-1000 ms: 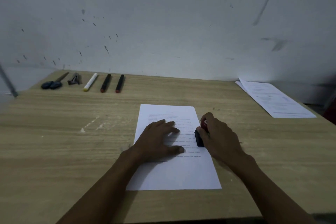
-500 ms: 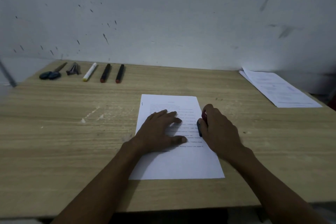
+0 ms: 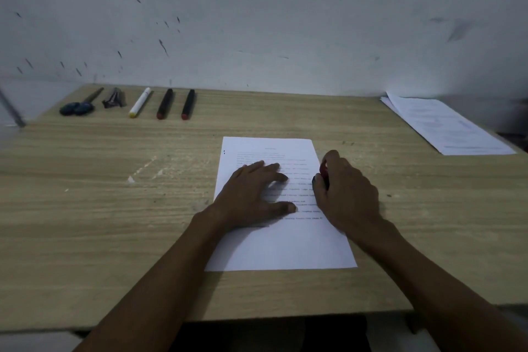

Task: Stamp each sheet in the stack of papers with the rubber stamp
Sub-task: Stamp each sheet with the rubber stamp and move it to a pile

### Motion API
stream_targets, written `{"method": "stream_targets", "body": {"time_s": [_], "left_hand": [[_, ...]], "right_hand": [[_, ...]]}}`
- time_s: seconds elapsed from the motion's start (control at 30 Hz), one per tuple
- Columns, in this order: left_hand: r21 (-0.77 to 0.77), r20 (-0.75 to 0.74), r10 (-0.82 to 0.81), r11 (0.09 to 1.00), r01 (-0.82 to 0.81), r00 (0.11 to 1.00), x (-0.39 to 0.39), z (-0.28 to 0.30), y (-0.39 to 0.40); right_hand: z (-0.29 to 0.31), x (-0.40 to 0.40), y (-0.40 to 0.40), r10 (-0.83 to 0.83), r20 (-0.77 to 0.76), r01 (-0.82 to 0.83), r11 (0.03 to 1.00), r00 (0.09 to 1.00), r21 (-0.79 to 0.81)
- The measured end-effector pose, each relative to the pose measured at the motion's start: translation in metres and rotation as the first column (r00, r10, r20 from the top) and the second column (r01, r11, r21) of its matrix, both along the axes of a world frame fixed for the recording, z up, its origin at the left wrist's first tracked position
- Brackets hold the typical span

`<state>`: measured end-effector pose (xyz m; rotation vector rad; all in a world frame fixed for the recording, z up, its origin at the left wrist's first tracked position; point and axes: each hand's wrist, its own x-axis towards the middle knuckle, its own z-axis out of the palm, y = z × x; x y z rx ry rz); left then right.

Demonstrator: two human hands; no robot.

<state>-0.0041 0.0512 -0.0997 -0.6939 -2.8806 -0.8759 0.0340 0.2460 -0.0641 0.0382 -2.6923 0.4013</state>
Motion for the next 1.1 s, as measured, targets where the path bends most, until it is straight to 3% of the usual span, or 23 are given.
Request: {"method": "stream_targets", "body": {"time_s": [0.57, 0.67, 0.77, 0.87, 0.97, 1.1], "left_hand": [[-0.021, 0.057, 0.001, 1.0, 0.0, 0.998, 0.005, 0.006, 0.001], [-0.028, 0.056, -0.003, 1.0, 0.004, 0.998, 0.006, 0.013, 0.001], [-0.028, 0.056, -0.012, 1.0, 0.013, 0.998, 0.006, 0.017, 0.002], [-0.03, 0.065, -0.028, 0.999, 0.03, 0.997, 0.004, 0.022, 0.003], [-0.03, 0.088, -0.04, 0.999, 0.043, 0.995, 0.001, 0.028, 0.005], [0.079, 0.064, -0.011, 0.997, 0.005, 0.998, -0.002, 0.03, 0.007]], "right_hand": [[0.004, 0.0, 0.004, 0.04, 0.039, -0.039, 0.999, 0.998, -0.013], [0.014, -0.002, 0.015, 0.057, 0.087, -0.039, 0.98, 0.995, -0.195], [0.022, -0.007, 0.031, -0.01, 0.015, 0.016, 0.869, 1.0, -0.495], [0.026, -0.012, 0.05, -0.094, -0.008, 0.066, 0.757, 0.996, -0.651], [0.026, -0.016, 0.069, -0.161, 0.008, 0.118, 0.688, 0.987, -0.716], [0.031, -0.017, 0.079, -0.175, -0.008, 0.129, 0.756, 0.985, -0.642]]}}
